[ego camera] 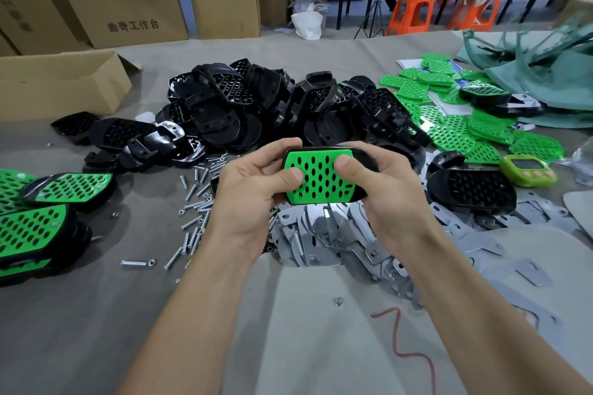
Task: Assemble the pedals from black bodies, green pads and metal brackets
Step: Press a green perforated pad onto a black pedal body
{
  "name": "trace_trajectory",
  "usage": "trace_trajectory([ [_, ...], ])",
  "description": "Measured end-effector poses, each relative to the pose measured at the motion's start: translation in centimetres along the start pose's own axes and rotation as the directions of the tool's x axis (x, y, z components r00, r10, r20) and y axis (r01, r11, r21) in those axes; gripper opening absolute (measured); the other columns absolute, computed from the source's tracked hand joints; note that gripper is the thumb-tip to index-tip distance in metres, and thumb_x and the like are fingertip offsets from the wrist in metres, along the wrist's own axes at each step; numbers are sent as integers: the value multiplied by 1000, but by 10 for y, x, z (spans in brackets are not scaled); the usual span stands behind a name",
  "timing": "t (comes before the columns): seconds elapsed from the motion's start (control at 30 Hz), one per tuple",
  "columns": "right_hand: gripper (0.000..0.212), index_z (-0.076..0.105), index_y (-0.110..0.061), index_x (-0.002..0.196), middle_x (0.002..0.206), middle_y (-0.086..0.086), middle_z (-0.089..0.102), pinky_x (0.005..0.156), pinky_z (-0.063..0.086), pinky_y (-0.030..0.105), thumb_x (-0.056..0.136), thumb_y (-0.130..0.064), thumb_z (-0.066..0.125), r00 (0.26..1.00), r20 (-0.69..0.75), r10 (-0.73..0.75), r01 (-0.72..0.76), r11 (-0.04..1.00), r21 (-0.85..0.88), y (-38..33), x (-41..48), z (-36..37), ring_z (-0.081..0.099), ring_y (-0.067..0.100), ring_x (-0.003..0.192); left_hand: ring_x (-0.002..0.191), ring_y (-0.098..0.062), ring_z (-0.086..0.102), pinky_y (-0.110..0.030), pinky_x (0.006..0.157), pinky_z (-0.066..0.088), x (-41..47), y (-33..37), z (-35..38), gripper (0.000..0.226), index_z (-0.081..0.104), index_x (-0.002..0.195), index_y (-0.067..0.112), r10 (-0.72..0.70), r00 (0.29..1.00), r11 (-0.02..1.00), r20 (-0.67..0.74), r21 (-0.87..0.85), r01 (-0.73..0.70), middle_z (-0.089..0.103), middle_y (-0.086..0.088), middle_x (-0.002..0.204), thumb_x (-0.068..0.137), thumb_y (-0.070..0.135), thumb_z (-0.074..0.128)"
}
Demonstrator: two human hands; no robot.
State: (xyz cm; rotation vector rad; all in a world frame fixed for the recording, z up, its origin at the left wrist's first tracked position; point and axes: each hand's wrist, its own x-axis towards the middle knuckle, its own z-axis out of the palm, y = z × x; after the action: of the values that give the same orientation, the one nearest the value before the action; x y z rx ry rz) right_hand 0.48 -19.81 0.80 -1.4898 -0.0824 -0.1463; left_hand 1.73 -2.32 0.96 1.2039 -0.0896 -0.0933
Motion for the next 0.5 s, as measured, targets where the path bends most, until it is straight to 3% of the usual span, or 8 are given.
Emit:
trace_trajectory([
  [0.07, 15, 78, -10, 91, 88, 25, 67, 77, 55, 41, 82, -20, 71, 999, -35, 16, -15, 1000, 10, 1, 0, 0, 63, 24, 81, 75, -17, 74, -25, 60, 57, -1, -3, 5, 36, 77, 103, 15, 14, 999, 1000, -47, 26, -13, 79, -7, 87, 83, -13, 66],
  [0.13, 15, 79, -7, 92, 93, 34, 65, 78, 56, 44, 82, -17, 73, 998, -58, 36, -34, 999, 28, 2, -1, 1, 64, 26, 81, 74, -17, 74, -24, 58, 57, -2, -5, 8, 37, 78, 101, 15, 24, 995, 997, -92, 72, -17, 79, -8, 86, 86, -15, 64],
  [0.27, 8, 78, -3, 91, 86, 29, 67, 79, 57, 50, 90, -7, 71, 992, -91, 90, -86, 995, 48, 3, -1, 1, 66, 28, 79, 81, -20, 75, -26, 65, 59, -2, -7, 8, 34, 79, 97, 21, 12, 996, 984, -92, 181, 5, 79, -7, 90, 88, -9, 67],
  [0.37, 9, 77, 0, 93, 89, 34, 66, 82, 57, 56, 91, -4, 69, 993, -80, 87, -84, 996, 43, 3, -1, -1, 66, 33, 80, 84, -15, 73, -27, 71, 58, -2, -8, 11, 17, 81, 97, 24, -33, 997, 967, -71, 250, 50, 79, -2, 92, 93, 11, 71],
  [0.43, 9, 77, -2, 94, 96, 37, 65, 85, 54, 62, 90, -5, 70, 996, -57, 62, -61, 998, 29, 3, -2, 0, 66, 43, 82, 86, -15, 70, -36, 78, 58, -1, -9, 11, 7, 81, 92, 31, -39, 995, 944, -91, 322, 66, 78, -3, 93, 88, 29, 76],
  [0.5, 14, 78, -3, 93, 95, 38, 65, 84, 54, 66, 84, -13, 74, 997, -60, 40, -41, 999, -10, 5, -3, 2, 64, 51, 87, 86, -16, 67, -42, 81, 55, 0, -10, 11, 12, 78, 88, 36, -24, 993, 927, -114, 370, 65, 76, 0, 89, 78, 39, 72],
])
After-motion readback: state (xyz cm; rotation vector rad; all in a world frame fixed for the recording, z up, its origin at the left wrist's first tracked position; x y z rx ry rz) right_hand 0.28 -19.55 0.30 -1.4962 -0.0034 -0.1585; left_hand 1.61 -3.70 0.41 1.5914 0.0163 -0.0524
